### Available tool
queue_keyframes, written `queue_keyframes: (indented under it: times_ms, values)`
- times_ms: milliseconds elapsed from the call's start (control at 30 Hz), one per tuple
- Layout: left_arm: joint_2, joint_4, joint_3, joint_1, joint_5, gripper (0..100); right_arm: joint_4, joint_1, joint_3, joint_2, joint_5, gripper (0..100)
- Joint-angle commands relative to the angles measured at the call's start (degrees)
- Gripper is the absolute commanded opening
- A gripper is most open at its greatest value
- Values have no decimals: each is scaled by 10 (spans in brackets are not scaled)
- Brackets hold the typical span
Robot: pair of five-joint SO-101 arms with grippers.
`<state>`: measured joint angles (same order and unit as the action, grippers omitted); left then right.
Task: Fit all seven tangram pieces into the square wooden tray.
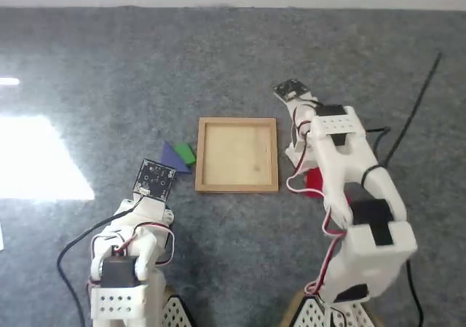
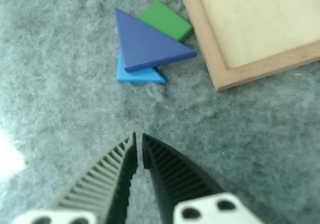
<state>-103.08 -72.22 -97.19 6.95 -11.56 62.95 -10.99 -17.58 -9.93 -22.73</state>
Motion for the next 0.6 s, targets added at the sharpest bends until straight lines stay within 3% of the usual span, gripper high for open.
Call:
queue_keyframes:
  times_ms: [0, 167, 400, 567]
  values:
    - [-11, -4, 7, 2, 3, 18, 22, -32, 3, 108, -8, 243]
    - [-11, -4, 7, 2, 3, 18, 99, -55, -30, 213, -7, 278]
    - [-11, -4, 7, 2, 3, 18, -56, -51, -266, 286, 6, 322]
    - [-11, -4, 7, 2, 3, 18, -109, -43, -311, 277, 9, 354]
